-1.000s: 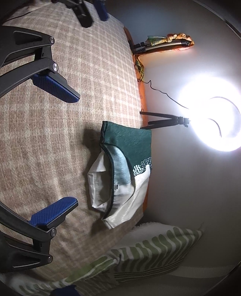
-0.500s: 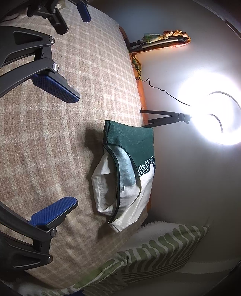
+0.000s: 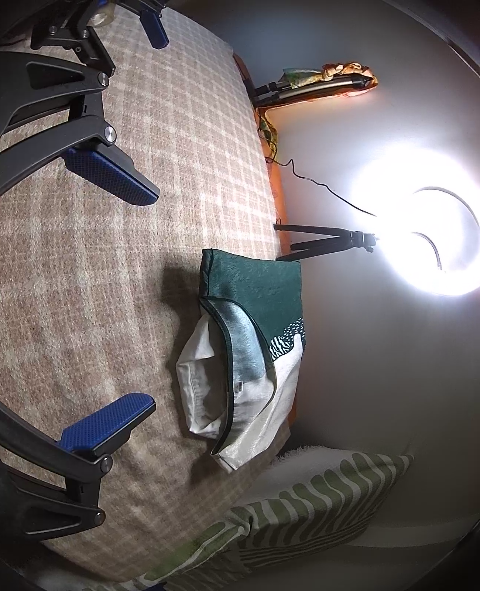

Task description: Fold small clothes

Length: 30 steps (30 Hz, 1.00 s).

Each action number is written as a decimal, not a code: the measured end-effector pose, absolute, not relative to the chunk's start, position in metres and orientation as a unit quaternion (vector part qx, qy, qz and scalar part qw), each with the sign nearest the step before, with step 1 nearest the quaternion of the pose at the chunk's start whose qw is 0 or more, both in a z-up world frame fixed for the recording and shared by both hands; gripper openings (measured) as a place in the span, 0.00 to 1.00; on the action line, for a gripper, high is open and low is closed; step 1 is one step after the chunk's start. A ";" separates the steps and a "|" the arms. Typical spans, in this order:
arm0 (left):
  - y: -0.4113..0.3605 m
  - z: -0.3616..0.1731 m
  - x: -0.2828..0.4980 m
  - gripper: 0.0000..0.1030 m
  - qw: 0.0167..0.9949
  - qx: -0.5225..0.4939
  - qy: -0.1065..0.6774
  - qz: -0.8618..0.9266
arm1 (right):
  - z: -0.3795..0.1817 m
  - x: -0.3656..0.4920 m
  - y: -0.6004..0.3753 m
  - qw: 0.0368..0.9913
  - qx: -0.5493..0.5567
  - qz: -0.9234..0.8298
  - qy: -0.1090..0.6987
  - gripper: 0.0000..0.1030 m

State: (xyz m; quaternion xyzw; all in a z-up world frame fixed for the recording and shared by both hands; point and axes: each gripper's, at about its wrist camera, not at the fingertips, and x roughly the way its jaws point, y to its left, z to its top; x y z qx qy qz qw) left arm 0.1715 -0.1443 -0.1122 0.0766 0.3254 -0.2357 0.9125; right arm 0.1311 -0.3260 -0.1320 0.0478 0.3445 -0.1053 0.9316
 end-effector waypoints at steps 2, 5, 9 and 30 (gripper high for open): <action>-0.144 -0.112 0.171 1.00 0.913 0.078 0.325 -0.235 | -0.131 0.131 -0.327 0.932 0.050 -0.106 0.343 1.00; -0.144 -0.111 0.171 1.00 0.912 0.077 0.325 -0.236 | -0.131 0.130 -0.327 0.932 0.054 -0.106 0.343 1.00; -0.144 -0.111 0.171 1.00 0.913 0.078 0.324 -0.234 | -0.130 0.130 -0.327 0.932 0.054 -0.106 0.343 1.00; -0.144 -0.107 0.168 1.00 0.915 0.080 0.320 -0.234 | -0.129 0.131 -0.323 0.933 0.057 -0.099 0.342 1.00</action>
